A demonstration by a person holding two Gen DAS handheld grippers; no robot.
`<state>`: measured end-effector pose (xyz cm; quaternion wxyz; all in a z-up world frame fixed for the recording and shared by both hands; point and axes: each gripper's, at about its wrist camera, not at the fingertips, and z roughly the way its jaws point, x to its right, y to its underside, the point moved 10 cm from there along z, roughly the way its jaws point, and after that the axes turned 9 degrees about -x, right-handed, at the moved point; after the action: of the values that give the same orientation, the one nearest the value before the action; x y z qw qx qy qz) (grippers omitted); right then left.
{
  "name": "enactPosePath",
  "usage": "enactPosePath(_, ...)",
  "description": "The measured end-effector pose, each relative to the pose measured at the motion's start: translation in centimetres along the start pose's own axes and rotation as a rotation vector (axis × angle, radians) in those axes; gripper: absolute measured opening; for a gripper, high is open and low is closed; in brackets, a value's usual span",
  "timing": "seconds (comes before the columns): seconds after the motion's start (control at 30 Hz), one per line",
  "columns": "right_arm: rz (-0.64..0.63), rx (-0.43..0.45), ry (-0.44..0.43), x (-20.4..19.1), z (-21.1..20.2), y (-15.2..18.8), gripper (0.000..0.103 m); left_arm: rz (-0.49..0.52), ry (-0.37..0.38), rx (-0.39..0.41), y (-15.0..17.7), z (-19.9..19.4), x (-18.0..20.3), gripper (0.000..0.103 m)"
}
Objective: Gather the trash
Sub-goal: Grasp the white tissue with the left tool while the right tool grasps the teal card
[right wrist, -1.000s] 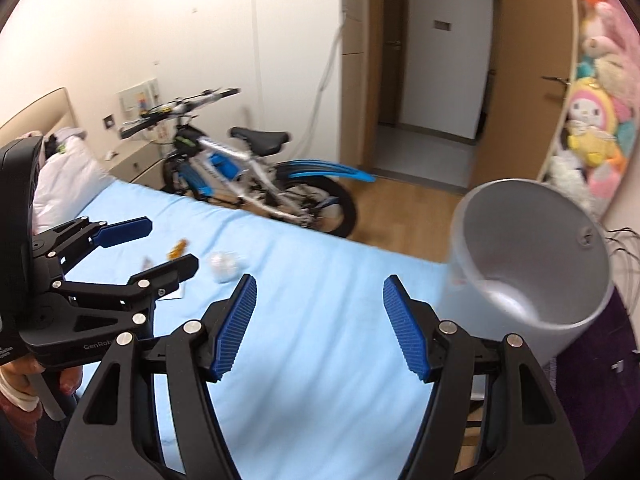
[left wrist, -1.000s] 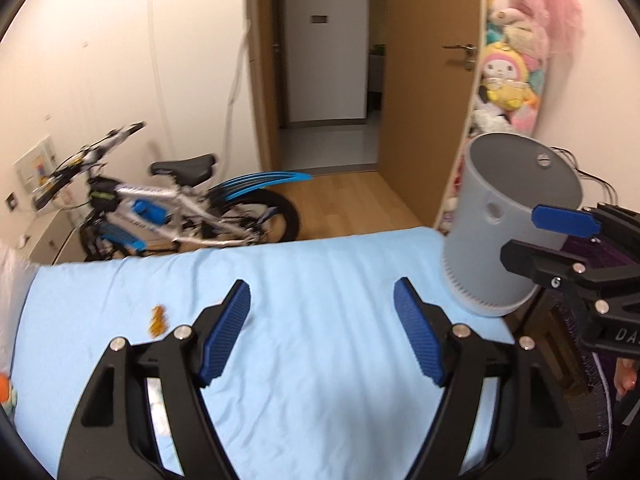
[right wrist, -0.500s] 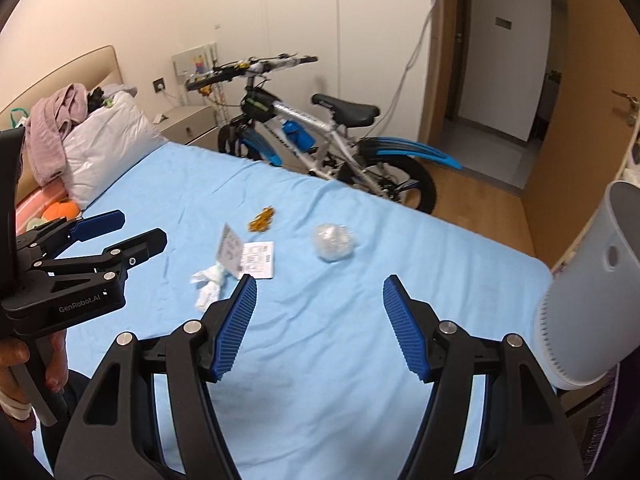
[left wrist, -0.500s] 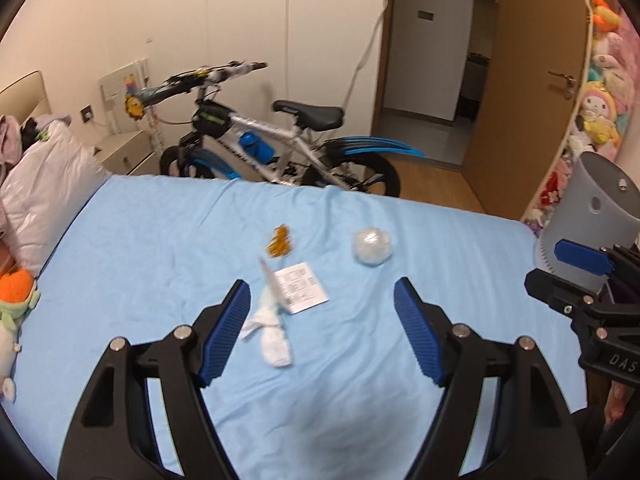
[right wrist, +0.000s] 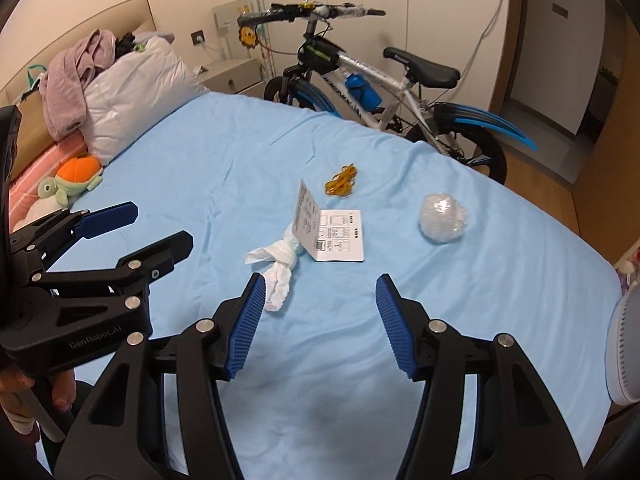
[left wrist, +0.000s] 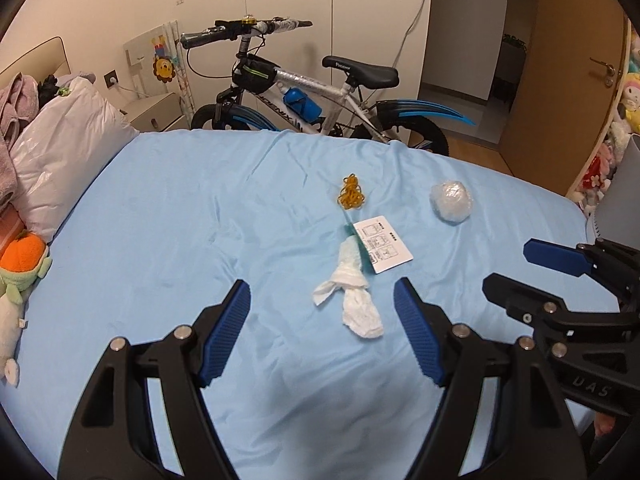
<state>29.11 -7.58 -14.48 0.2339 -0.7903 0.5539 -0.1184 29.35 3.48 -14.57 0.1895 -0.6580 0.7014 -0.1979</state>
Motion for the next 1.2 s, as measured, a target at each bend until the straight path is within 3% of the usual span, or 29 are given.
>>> enactPosePath(0.47, -0.041, -0.066, 0.015, -1.2, 9.4, -2.5, 0.048, -0.039, -0.021, -0.089, 0.7, 8.0, -3.9, 0.074)
enactPosePath(0.83, -0.070, -0.102, 0.027, -1.3, 14.9, -3.4, 0.037, -0.035, -0.034, -0.125, 0.9, 10.9, -4.8, 0.074)
enactPosePath(1.03, -0.088, -0.114, 0.034, -1.1, 16.2, -3.8, 0.019, 0.002, -0.035, -0.124, 0.4, 11.5, -3.6, 0.074)
enactPosePath(1.1, -0.095, -0.119, 0.040, -0.9, 16.5, -3.9, 0.006, 0.007, -0.029, -0.126, 0.3, 11.7, -3.2, 0.074)
enactPosePath(1.2, -0.097, -0.116, 0.054, -0.3, 16.5, -4.0, 0.000, 0.014, -0.022, -0.126, 0.1, 11.8, -2.6, 0.074)
